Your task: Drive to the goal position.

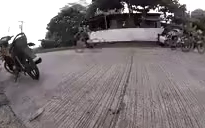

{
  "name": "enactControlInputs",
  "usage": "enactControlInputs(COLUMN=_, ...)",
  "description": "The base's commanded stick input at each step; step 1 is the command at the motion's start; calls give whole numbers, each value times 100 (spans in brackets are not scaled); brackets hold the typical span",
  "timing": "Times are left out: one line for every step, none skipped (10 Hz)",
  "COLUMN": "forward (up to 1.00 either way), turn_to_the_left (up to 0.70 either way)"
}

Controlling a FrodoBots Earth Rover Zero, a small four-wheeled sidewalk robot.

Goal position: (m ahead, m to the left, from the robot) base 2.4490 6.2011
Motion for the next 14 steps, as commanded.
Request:
enactControlInputs(forward=0, turn_to_the_left=45)
enactControlInputs(forward=0, turn_to_the_left=45)
enactControlInputs(forward=0, turn_to_the_left=45)
enactControlInputs(forward=0, turn_to_the_left=45)
enactControlInputs(forward=0, turn_to_the_left=45)
enactControlInputs(forward=0, turn_to_the_left=45)
enactControlInputs(forward=0, turn_to_the_left=45)
enactControlInputs(forward=0, turn_to_the_left=45)
enactControlInputs(forward=23, turn_to_the_left=39)
enactControlInputs(forward=70, turn_to_the_left=27)
enactControlInputs(forward=70, turn_to_the_left=27)
enactControlInputs(forward=70, turn_to_the_left=27)
enactControlInputs(forward=70, turn_to_the_left=27)
enactControlInputs(forward=70, turn_to_the_left=27)
